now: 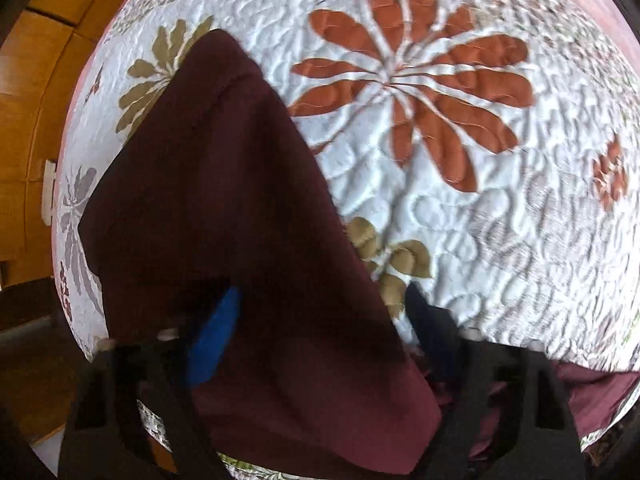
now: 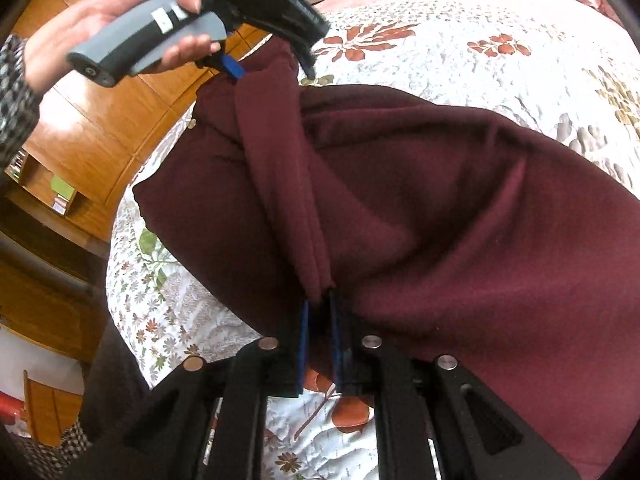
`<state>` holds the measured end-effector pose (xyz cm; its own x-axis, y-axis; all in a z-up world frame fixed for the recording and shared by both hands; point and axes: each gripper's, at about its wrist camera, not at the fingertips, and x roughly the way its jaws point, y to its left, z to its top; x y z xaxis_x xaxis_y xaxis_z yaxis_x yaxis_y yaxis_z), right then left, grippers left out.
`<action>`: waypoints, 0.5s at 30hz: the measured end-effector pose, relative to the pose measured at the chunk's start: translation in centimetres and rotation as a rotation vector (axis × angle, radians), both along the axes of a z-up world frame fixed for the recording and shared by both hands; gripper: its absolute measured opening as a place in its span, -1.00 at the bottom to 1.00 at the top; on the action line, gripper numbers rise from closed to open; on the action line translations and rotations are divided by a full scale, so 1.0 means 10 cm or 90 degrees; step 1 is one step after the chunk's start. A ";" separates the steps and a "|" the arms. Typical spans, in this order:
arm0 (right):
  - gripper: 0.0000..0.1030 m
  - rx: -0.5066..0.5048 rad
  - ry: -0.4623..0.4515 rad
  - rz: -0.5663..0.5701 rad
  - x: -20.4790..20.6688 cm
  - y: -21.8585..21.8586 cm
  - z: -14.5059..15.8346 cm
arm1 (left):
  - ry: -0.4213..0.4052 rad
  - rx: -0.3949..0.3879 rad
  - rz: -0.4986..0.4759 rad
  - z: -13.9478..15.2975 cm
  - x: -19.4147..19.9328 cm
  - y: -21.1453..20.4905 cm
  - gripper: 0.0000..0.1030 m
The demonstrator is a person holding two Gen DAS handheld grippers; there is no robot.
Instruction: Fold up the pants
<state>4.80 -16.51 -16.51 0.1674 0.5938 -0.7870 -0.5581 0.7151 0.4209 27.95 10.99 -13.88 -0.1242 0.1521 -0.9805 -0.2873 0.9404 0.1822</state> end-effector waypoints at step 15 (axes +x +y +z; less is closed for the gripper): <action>-0.79 0.007 0.014 -0.024 0.09 -0.13 0.07 | -0.412 -0.074 0.034 1.17 -1.71 0.41 -0.66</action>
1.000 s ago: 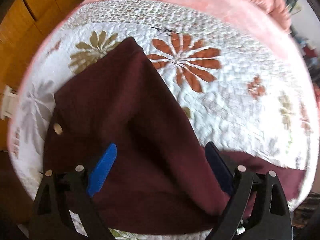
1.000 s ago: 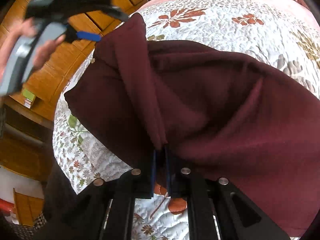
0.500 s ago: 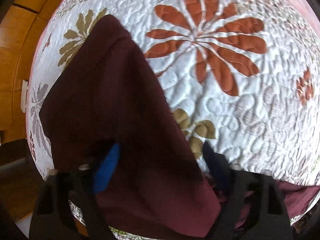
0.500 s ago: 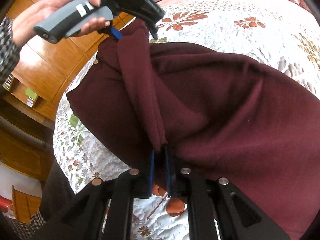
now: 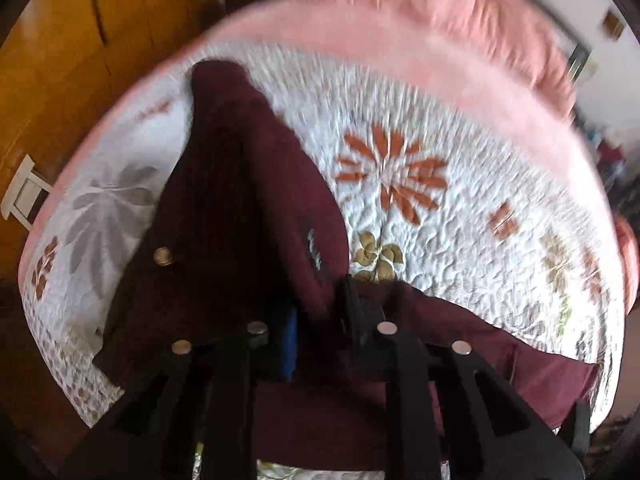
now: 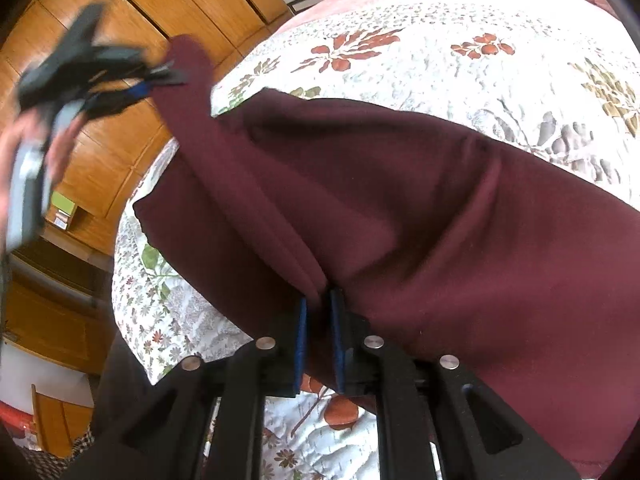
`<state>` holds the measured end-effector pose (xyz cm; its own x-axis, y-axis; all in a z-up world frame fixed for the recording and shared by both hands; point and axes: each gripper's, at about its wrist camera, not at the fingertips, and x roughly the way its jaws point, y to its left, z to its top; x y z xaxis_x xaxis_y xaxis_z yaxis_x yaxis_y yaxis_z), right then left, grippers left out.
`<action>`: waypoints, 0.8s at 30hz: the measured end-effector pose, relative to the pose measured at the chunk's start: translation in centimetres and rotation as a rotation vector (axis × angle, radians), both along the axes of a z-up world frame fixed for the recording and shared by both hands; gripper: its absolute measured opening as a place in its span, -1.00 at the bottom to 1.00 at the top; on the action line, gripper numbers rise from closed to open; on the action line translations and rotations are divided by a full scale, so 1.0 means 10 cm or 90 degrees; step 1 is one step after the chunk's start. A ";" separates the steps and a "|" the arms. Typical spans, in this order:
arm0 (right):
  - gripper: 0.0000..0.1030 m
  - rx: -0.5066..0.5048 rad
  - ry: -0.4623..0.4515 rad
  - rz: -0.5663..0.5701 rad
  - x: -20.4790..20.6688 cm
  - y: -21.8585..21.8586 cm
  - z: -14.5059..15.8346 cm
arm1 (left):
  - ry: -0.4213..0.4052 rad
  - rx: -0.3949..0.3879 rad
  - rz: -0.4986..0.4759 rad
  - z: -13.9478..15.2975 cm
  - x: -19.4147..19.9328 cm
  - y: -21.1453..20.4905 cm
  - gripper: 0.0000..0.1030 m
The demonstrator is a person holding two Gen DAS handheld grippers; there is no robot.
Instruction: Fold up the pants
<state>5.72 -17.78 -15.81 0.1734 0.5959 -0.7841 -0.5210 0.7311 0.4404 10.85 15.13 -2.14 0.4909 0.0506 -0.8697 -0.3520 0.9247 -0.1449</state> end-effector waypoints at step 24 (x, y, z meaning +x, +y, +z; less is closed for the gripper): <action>0.18 -0.042 -0.091 0.088 -0.41 0.40 0.50 | -0.045 -0.287 0.128 -1.08 -1.18 0.65 -0.02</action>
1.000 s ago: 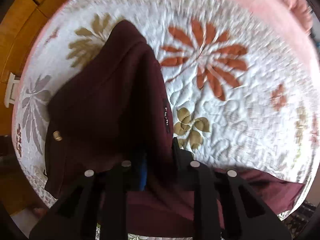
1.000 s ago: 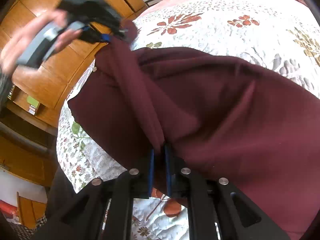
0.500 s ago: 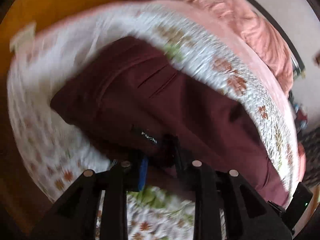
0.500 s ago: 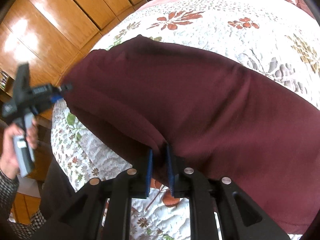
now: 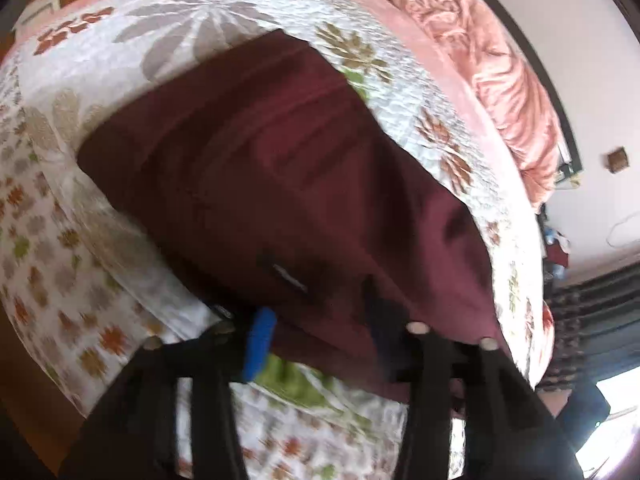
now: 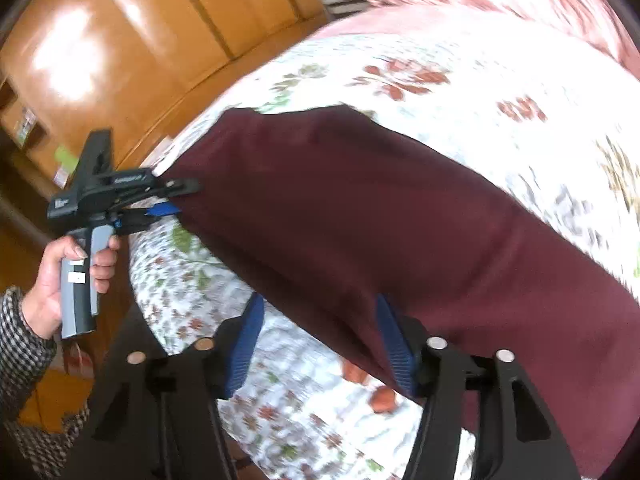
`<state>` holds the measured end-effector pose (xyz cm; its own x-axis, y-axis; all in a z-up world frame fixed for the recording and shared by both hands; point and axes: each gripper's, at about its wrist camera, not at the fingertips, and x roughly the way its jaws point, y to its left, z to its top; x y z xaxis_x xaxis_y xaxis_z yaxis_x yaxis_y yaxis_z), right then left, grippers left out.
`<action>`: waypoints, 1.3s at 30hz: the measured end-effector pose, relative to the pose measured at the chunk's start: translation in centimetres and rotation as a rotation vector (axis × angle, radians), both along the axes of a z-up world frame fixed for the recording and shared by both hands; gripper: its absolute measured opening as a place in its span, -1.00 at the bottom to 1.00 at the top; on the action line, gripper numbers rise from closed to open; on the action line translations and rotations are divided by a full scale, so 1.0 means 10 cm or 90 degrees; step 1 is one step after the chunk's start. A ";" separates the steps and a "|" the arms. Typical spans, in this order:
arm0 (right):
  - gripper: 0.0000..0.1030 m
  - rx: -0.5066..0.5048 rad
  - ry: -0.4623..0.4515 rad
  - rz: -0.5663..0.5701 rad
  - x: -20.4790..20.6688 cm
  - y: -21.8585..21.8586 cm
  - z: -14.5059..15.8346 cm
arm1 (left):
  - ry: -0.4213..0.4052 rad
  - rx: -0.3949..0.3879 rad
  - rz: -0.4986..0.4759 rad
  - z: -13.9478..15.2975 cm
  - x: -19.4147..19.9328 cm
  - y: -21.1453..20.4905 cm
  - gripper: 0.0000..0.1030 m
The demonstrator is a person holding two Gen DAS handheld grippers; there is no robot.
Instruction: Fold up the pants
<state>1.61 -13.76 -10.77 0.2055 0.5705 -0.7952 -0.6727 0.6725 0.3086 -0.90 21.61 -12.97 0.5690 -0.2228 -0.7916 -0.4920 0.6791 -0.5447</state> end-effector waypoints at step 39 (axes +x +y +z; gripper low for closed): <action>0.06 0.143 0.181 -0.487 -0.19 -3.18 -0.16 | -0.040 0.137 -0.375 0.27 0.62 -2.56 0.30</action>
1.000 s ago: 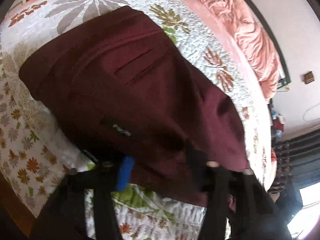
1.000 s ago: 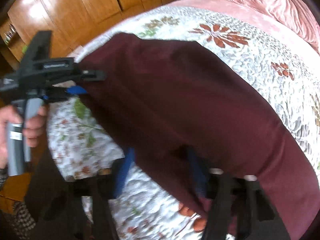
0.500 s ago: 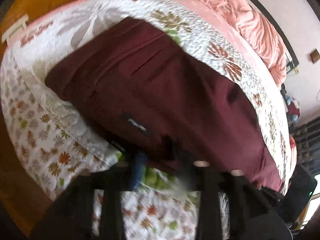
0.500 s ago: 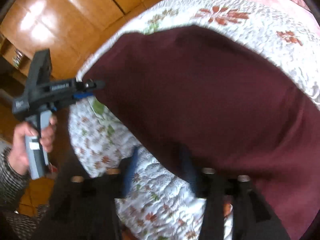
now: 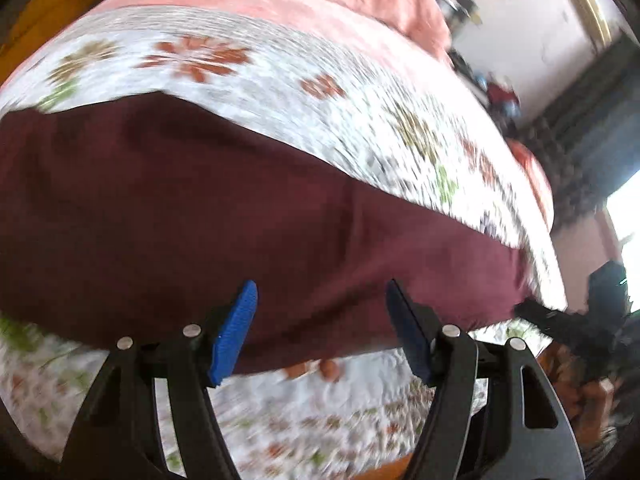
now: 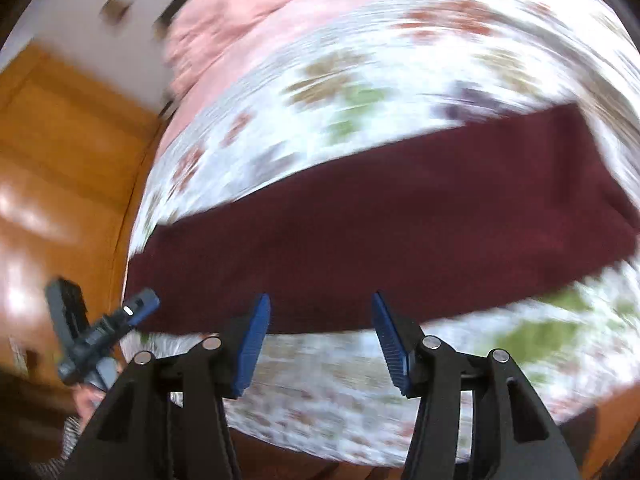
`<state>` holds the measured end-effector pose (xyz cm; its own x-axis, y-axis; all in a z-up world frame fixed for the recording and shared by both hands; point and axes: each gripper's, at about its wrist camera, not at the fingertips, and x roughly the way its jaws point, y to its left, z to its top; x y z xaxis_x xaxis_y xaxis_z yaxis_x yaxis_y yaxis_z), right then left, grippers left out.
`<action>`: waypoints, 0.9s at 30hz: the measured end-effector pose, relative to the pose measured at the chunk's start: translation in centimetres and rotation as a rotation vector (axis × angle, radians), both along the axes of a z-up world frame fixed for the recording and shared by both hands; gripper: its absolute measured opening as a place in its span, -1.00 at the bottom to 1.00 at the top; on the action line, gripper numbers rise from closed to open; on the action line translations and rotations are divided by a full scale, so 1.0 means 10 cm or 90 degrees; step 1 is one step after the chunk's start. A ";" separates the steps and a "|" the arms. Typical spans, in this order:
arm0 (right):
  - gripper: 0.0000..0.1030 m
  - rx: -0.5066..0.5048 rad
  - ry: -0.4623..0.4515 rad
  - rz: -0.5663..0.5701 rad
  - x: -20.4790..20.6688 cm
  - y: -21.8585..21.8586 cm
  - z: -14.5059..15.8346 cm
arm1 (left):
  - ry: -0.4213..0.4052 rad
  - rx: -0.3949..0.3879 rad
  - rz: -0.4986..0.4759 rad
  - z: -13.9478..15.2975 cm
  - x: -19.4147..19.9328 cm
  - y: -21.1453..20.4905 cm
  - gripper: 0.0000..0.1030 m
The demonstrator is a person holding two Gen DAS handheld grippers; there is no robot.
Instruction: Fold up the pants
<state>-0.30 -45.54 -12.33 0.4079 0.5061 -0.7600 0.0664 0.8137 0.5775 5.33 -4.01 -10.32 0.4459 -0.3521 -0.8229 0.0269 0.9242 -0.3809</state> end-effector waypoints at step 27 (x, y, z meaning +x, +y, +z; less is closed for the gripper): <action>-0.66 0.154 -0.073 -0.226 0.13 -1.57 -0.25 | 0.043 0.015 -0.014 -0.36 0.14 -0.56 0.58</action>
<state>0.96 -61.21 -14.86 0.6636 0.4772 -0.5761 0.2419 0.5918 0.7689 6.76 -9.61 -13.88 0.3817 -0.3406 -0.8592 0.0219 0.9327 -0.3600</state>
